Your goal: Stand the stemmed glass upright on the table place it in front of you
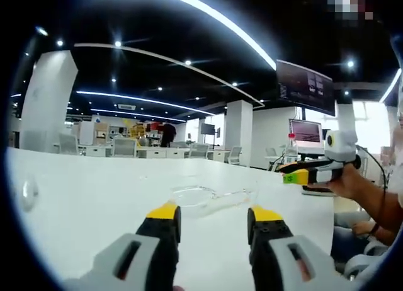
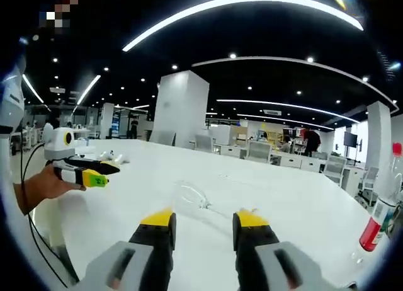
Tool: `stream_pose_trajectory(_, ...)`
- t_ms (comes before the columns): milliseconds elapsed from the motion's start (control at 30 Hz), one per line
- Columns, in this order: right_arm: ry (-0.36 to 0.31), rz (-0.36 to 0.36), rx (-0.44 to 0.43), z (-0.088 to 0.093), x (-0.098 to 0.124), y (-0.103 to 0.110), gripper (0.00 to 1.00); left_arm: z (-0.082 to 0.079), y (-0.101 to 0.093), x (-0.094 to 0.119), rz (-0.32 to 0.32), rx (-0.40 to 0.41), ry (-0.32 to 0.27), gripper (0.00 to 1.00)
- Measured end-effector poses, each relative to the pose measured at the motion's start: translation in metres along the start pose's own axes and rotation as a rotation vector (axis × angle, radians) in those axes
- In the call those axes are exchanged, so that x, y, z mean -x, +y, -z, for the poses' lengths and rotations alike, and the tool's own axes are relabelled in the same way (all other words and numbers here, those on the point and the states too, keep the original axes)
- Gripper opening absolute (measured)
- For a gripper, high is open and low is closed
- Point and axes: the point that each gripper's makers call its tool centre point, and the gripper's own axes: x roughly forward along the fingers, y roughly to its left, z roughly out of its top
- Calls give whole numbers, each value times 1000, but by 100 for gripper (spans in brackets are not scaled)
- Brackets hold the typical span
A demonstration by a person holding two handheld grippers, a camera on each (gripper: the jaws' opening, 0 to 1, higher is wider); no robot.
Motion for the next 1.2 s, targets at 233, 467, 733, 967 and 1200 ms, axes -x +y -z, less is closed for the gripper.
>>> stream_pose_trajectory(233,43,-25,57,1,-7,0,38,4,-2,-2,3,7,8,42)
stream_pose_trajectory(467,74,-51,98,0,-17,-2,36,1,-2,-2,-2,4,3,42)
stream_pose_trajectory(733,127,-100,147,1,-36,-4,36,3,-3,-4,4,6,9,42)
stream_pose_trajectory(967,194,-146,229,0,-61,-9,35,9,-6,-6,15,20,22,42)
stream_pose_trajectory(1200,271,-208,285,9,-83,-9,33,10,-9,-6,19,25,23,42)
